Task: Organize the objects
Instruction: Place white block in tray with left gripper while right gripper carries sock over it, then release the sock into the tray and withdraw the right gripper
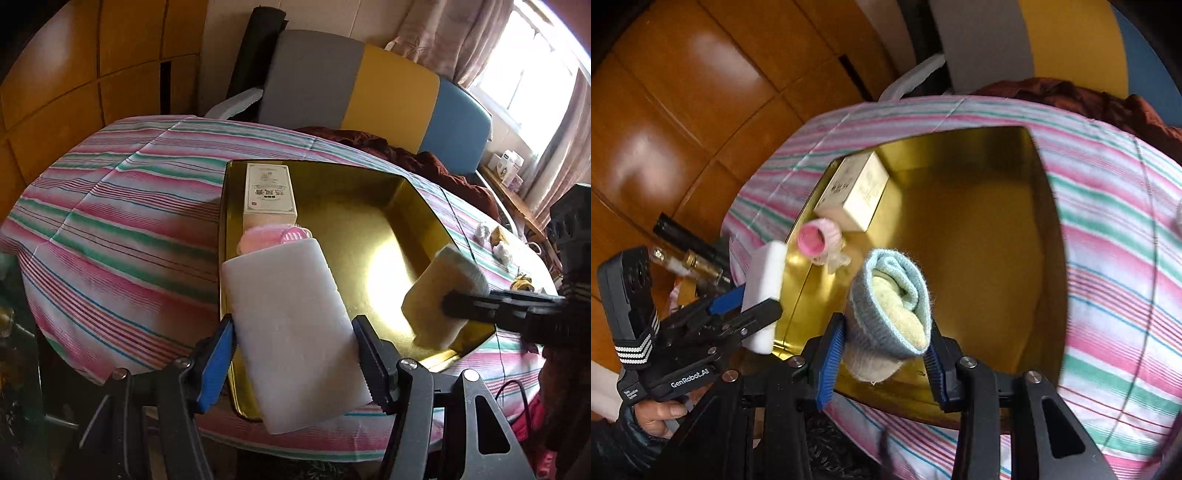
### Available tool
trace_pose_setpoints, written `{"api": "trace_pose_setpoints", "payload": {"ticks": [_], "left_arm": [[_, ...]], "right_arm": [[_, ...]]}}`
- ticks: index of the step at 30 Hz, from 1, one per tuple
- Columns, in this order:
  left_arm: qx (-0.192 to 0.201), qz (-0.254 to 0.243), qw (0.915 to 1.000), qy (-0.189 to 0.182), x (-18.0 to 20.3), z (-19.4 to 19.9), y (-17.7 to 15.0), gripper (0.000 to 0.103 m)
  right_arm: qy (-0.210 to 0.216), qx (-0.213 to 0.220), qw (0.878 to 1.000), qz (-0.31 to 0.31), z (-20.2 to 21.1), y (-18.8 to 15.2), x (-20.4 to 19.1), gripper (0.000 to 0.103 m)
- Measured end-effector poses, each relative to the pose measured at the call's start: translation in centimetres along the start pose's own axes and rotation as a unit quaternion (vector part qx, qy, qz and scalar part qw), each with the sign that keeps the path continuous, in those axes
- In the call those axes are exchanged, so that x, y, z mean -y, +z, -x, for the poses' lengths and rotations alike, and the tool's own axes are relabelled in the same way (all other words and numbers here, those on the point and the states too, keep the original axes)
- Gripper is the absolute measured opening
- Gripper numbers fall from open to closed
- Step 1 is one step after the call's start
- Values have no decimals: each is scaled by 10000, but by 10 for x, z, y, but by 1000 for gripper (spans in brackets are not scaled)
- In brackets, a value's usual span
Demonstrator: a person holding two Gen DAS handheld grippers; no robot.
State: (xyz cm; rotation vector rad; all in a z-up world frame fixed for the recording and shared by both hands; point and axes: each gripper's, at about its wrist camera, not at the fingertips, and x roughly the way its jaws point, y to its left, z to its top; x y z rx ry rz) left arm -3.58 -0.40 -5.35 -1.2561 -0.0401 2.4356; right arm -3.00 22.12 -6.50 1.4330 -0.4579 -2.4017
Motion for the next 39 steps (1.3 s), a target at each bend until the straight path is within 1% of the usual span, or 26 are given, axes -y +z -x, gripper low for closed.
{"api": "trace_pose_setpoints", "payload": {"ticks": [2,5,8,10,16,18,19,20,25,28,32,35,36,38,39], "left_arm": [[-37,-2,10000,28,0,-6,1,64],[-71,-80,9999,2,3,-11,1,64],[15,-292,9996,11,10,-10,0,65],[2,-403,9992,-11,15,-12,-1,66],[-123,-369,9992,-22,13,-20,-4,67],[-130,-356,9993,-49,13,-21,-5,69],[-141,-362,9992,-78,13,-22,-6,71],[-144,-363,9992,-86,13,-23,-7,72],[-79,-309,9995,53,9,-19,-7,73],[112,-240,9996,100,6,-8,-4,73],[405,-136,9990,142,6,5,4,82],[575,-146,9981,171,11,12,9,83],[607,-150,9979,183,12,14,10,85],[654,-154,9975,217,16,16,12,91],[667,-162,9974,231,18,16,12,91]], "right_arm": [[28,-98,9999,62,-8,1,-5,40],[-58,-245,9997,80,-17,-3,-5,40],[-121,-293,9995,-34,-22,-4,-1,40],[-149,-335,9993,-84,-23,-5,2,41],[-275,-404,9987,-128,-27,-8,4,43],[-362,-360,9985,-184,-26,-8,7,46],[-407,-342,9984,-208,-26,-8,7,48],[-462,-309,9982,-229,-24,-8,8,48],[-545,-116,9980,-306,-12,-7,11,50],[-592,9,9977,-323,-5,-7,11,50],[-687,122,9971,-294,1,-9,9,50],[-875,230,9958,-153,7,-10,2,51],[-956,284,9950,-86,9,-11,-1,51],[-1103,387,9931,39,13,-13,-5,52],[-1177,432,9921,88,15,-13,-7,52]]}}
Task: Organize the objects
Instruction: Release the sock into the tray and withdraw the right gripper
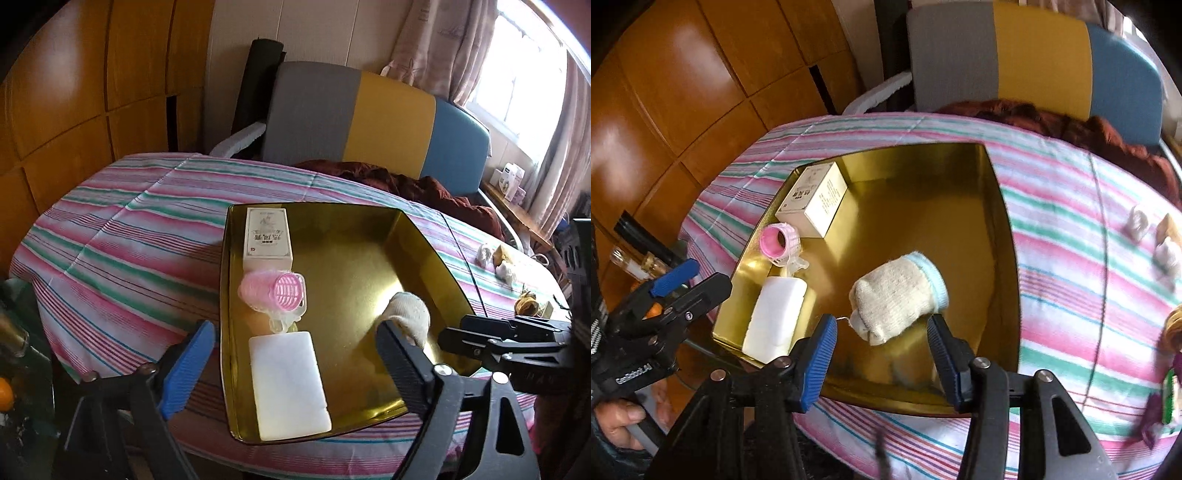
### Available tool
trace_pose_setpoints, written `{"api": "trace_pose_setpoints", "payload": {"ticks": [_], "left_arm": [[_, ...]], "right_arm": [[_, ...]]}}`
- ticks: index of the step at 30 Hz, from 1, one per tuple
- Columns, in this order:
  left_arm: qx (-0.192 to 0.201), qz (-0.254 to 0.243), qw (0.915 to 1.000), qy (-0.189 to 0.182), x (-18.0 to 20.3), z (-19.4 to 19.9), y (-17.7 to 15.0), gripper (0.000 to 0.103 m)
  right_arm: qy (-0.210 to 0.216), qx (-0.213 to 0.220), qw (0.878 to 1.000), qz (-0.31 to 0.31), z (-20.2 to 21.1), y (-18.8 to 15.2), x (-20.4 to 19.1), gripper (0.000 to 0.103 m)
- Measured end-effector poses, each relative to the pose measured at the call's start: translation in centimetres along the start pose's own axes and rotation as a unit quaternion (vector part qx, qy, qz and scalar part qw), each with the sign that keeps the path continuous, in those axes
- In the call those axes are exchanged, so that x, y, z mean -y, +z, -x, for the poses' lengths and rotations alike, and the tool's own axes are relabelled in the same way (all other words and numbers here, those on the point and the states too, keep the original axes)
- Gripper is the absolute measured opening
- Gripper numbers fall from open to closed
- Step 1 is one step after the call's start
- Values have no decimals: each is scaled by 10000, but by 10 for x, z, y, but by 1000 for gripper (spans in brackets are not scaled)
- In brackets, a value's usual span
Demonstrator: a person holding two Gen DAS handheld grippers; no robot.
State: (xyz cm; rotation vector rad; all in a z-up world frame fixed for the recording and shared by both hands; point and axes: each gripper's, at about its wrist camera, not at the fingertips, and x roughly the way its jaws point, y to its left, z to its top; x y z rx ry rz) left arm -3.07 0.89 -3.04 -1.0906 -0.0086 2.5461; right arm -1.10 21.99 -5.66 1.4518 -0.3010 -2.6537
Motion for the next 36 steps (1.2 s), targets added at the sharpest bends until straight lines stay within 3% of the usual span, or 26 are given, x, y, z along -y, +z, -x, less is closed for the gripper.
{"api": "trace_pose_setpoints", "payload": {"ticks": [4,8,36], "left_arm": [[28,-89,9999,81,9,2,-2,91],[51,-171,9998,122,15,4,-4,92],[-60,-718,9974,21,52,-3,-6,92]], "right_arm": [[-296,199,9993,151,7,-2,-4,52],[-431,353,9983,160,12,-4,-3,64],[-893,662,9936,-206,31,-11,33,64]]}}
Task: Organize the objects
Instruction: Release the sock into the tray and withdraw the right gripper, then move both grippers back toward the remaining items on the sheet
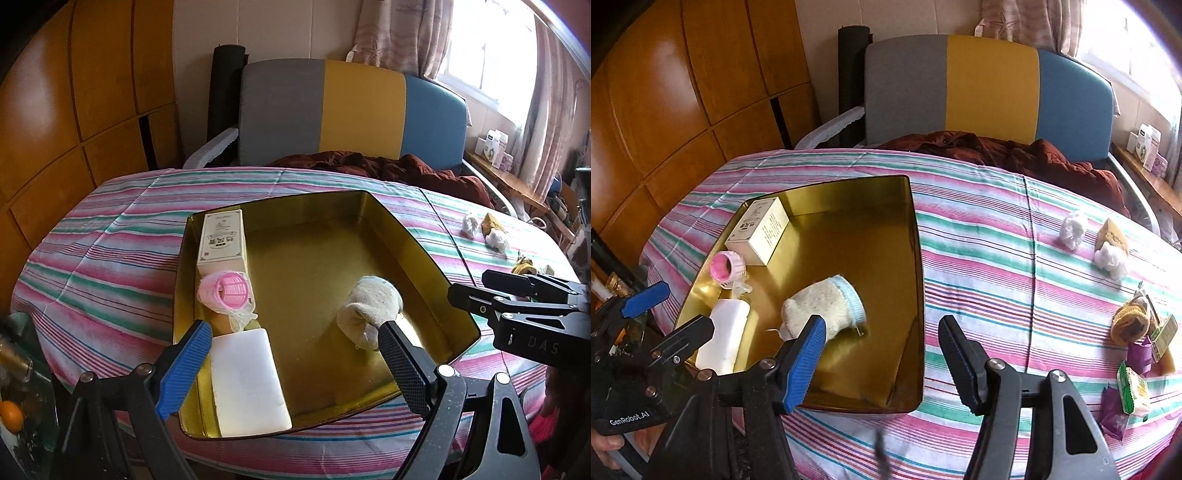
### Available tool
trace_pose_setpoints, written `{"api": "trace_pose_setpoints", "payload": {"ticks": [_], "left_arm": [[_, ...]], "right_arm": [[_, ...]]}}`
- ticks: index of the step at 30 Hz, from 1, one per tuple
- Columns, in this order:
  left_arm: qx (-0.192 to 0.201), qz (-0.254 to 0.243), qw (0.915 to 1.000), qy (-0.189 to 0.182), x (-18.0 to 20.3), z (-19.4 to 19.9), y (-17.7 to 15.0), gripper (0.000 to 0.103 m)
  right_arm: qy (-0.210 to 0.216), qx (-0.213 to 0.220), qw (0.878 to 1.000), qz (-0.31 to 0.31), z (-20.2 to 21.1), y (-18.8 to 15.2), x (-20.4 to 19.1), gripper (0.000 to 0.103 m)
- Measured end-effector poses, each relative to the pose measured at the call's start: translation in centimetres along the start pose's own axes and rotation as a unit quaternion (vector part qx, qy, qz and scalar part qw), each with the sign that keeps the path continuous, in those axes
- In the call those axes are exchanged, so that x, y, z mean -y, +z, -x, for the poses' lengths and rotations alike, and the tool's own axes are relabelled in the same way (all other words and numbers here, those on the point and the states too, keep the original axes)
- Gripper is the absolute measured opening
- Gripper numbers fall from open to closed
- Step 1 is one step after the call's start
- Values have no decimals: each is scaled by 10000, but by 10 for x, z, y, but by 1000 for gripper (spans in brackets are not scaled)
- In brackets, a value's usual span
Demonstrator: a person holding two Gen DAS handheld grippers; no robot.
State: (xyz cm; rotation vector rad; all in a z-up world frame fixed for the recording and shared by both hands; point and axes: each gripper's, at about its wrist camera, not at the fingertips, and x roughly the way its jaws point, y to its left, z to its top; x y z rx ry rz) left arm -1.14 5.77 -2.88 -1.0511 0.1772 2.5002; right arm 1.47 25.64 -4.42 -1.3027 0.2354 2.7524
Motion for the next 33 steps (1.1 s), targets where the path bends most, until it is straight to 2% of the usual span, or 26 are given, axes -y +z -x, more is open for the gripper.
{"api": "trace_pose_setpoints", "payload": {"ticks": [10,19,26,30,33], "left_arm": [[8,-192,9997,-142,15,-2,6,92],[29,-588,9966,-579,47,-8,17,92],[-95,-1149,9867,-1148,90,-13,21,92],[-92,-1466,9780,-1483,118,-14,25,92],[-97,-1796,9675,-1776,144,-15,28,92]], "right_arm": [[-157,-22,9993,-336,2,-3,32,64],[-617,-49,9909,-1193,24,-14,115,64],[-1218,204,9728,-1960,66,-25,194,64],[-1373,327,9552,-2603,90,-38,242,64],[-1430,400,9393,-3092,102,-51,272,64]]}}
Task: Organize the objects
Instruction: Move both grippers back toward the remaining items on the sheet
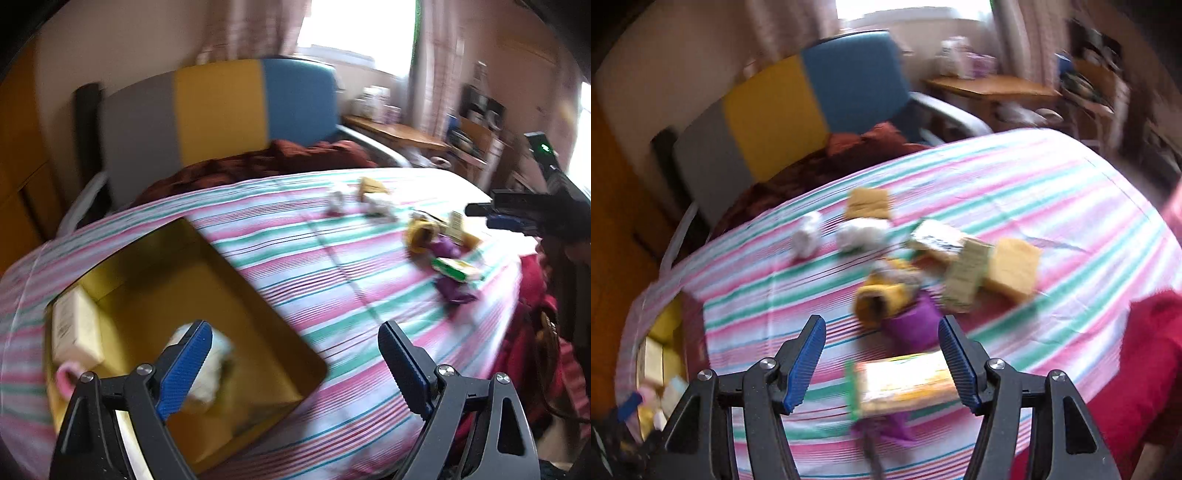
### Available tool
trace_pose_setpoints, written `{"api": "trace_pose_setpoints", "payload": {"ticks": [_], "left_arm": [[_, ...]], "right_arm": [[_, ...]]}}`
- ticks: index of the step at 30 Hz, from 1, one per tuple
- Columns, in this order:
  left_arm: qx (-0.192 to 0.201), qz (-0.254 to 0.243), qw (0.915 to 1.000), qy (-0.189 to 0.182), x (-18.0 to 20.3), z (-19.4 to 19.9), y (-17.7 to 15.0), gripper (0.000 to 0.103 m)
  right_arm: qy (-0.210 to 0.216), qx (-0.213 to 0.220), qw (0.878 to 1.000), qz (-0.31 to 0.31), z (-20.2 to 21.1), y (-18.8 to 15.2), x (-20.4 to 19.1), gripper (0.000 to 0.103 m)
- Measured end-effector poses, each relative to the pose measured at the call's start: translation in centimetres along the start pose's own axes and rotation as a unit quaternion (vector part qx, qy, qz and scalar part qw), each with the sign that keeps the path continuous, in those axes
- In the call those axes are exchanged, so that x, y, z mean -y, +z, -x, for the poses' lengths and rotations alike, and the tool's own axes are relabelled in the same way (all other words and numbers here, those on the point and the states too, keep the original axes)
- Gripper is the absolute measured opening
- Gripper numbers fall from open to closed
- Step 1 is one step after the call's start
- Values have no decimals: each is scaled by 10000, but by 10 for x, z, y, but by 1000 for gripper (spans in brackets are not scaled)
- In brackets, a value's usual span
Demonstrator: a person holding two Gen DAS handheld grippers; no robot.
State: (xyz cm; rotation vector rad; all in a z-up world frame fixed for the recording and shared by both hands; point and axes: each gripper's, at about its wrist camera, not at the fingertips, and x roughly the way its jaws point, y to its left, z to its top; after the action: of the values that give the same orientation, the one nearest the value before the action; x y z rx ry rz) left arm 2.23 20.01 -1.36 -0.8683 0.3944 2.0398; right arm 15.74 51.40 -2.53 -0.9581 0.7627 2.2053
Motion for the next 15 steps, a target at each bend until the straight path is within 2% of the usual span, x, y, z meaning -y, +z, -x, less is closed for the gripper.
{"api": "trace_pose_setpoints", "payload": {"ticks": [3,8,10,15], "left_arm": [[-30,-353,9989,-322,24,-12,12,92],[-96,-809,9932,-829,60,-34,29,92],[-122,-977,9897,-1036,72,-44,35,92],[-232,-1447,9783,-1466,105,-73,54,92]], "right_arm": [[25,-24,9990,-449,-5,3,26,64],[269,-74,9956,-893,-17,-1,45,64],[394,48,9944,-982,-15,0,50,65],[652,7,9920,-1077,-18,0,54,65]]}}
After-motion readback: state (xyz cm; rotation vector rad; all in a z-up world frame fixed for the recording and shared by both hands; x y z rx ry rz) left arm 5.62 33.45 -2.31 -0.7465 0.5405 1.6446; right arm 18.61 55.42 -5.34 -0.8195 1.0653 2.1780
